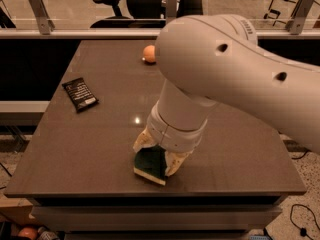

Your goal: Move sponge near orange

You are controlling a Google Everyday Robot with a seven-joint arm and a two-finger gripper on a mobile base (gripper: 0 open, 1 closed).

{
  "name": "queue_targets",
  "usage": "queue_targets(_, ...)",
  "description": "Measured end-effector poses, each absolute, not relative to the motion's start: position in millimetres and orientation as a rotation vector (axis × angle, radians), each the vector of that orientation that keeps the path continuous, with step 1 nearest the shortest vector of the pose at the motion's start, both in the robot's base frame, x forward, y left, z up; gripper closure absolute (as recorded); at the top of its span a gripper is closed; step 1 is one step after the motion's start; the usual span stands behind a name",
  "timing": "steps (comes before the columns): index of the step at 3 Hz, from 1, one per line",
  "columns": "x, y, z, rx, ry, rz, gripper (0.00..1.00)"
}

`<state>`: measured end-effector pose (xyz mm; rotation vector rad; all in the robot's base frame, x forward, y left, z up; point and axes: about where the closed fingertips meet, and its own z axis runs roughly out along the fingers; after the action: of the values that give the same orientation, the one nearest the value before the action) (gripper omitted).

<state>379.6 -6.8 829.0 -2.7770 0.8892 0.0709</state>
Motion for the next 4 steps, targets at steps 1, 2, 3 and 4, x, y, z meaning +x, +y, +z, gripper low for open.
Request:
queue_targets(1, 387.1, -13.8, 835.6, -2.784, 0.916, 0.075, 1.0)
queue_targets(2, 403.8, -26.4, 844.2, -2.789, 0.956, 0.094, 1.0)
queue_targets(3, 422.1, -38.2, 854.2, -2.756, 1.011, 0.11, 1.0)
queue_targets(4, 441.1, -47.4, 865.7, -2.696, 1.106, 0.09, 1.0)
